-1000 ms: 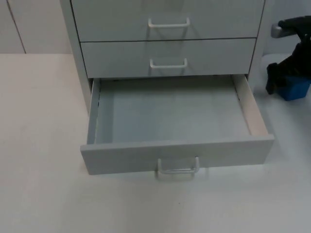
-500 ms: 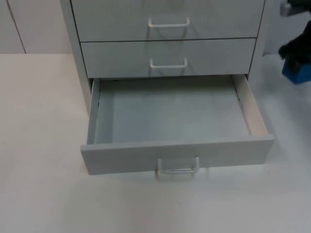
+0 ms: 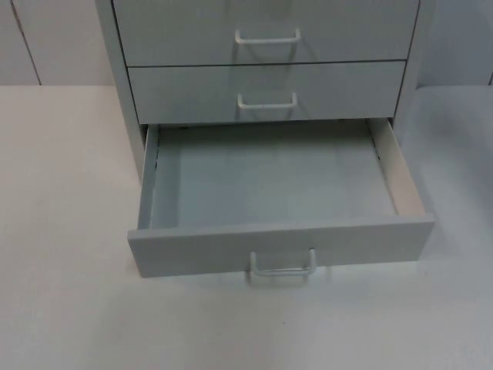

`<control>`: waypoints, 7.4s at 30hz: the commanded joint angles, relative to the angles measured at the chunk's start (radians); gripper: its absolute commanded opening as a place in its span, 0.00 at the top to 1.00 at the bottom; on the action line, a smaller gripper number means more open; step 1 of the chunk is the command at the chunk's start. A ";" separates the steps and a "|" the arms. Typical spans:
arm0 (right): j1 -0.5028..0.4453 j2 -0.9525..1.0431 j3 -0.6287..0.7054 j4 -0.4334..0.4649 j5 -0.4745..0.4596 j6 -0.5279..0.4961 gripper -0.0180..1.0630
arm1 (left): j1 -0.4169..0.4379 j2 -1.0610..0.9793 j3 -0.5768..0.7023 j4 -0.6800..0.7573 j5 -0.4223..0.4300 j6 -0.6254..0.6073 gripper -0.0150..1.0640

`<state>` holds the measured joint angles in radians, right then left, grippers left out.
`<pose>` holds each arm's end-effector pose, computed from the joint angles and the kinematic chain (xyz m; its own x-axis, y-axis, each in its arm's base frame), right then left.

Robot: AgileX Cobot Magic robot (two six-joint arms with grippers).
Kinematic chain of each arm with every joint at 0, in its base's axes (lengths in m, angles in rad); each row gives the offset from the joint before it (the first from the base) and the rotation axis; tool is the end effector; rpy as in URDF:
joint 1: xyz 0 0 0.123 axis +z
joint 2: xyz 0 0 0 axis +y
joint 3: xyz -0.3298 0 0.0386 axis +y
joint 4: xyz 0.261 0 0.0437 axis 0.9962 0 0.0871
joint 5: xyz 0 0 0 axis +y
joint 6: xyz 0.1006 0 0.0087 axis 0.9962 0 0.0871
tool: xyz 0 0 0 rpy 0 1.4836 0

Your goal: Open the drawer with the left hand, place the block into the drawer with the right hand, then close the drawer with the left hand.

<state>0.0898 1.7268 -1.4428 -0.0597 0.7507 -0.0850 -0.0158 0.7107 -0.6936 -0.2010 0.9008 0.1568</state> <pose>0.4098 0.0328 0.3297 -0.7930 -0.2001 -0.5754 -0.1691 0.9797 -0.1078 0.1046 -0.0175 0.3336 -0.7275 0.0421 -0.6849 0.1448 0.9850 -0.0934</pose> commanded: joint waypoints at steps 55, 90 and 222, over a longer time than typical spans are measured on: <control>0.707 0.151 0.224 -0.811 -0.252 1.265 0.98 | 0.005 -0.008 0.002 0.006 0.006 -0.004 0.01; 0.632 0.387 0.077 -0.844 -0.391 1.326 0.27 | 0.005 -0.008 0.002 0.008 0.006 -0.004 0.01; -0.031 -0.603 0.707 0.035 0.024 0.070 0.28 | -0.860 0.656 -0.083 0.709 -0.395 -0.301 0.99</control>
<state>0.0575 1.1266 -0.7380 -0.0173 0.7754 -0.0167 -0.8561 1.3621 -0.7692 0.4329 0.5279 -0.0779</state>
